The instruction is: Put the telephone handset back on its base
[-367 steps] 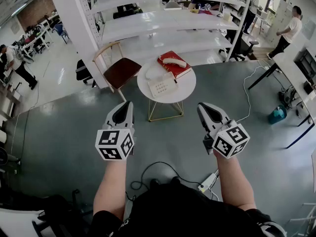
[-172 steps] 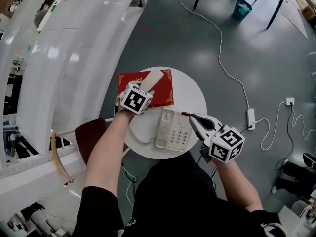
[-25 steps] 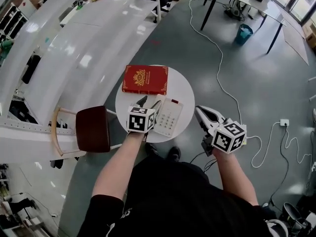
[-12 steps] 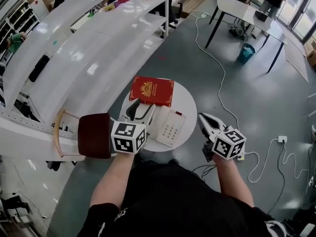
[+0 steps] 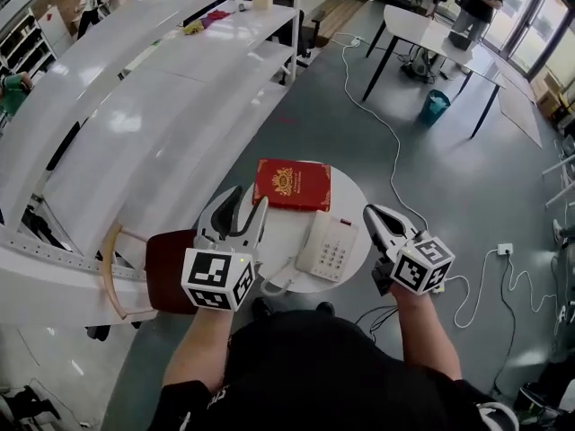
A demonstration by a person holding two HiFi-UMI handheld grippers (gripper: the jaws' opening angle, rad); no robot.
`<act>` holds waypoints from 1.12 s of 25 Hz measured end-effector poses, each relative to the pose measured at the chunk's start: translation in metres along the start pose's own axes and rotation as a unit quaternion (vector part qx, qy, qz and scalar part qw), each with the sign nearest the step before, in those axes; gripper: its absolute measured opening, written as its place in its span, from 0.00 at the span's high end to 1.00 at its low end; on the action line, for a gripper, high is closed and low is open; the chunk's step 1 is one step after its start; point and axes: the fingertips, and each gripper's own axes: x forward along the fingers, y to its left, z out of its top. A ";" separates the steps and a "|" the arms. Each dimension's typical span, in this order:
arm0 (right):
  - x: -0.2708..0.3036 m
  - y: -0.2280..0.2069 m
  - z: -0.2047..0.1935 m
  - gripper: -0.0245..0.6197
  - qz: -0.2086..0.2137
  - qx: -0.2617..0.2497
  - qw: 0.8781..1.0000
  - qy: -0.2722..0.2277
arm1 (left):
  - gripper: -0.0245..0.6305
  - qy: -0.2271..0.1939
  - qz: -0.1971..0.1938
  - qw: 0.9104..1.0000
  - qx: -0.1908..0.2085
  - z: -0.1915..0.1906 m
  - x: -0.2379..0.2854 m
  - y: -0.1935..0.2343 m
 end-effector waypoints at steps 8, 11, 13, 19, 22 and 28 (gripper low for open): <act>0.037 0.058 0.035 0.95 -0.017 -0.054 0.998 -0.029 | 0.75 -0.020 -0.030 0.999 0.015 0.020 0.003 0.066; 0.034 0.067 0.052 0.95 -0.023 -0.065 0.996 -0.051 | 0.77 -0.027 -0.039 0.999 0.015 0.026 0.007 0.071; 0.031 0.071 0.060 0.95 -0.020 -0.070 0.995 -0.063 | 0.79 -0.032 -0.040 0.999 0.012 0.029 0.010 0.070; 0.014 0.059 0.074 0.95 -0.015 -0.083 0.994 -0.076 | 0.82 -0.033 -0.032 0.999 -0.007 0.033 0.024 0.053; 0.002 0.044 0.080 0.95 -0.023 -0.090 0.992 -0.082 | 0.82 -0.028 -0.028 0.999 -0.012 0.032 0.030 0.041; -0.021 0.024 0.084 0.96 -0.027 -0.079 0.991 -0.109 | 0.84 -0.025 -0.011 0.999 -0.027 0.029 0.032 0.024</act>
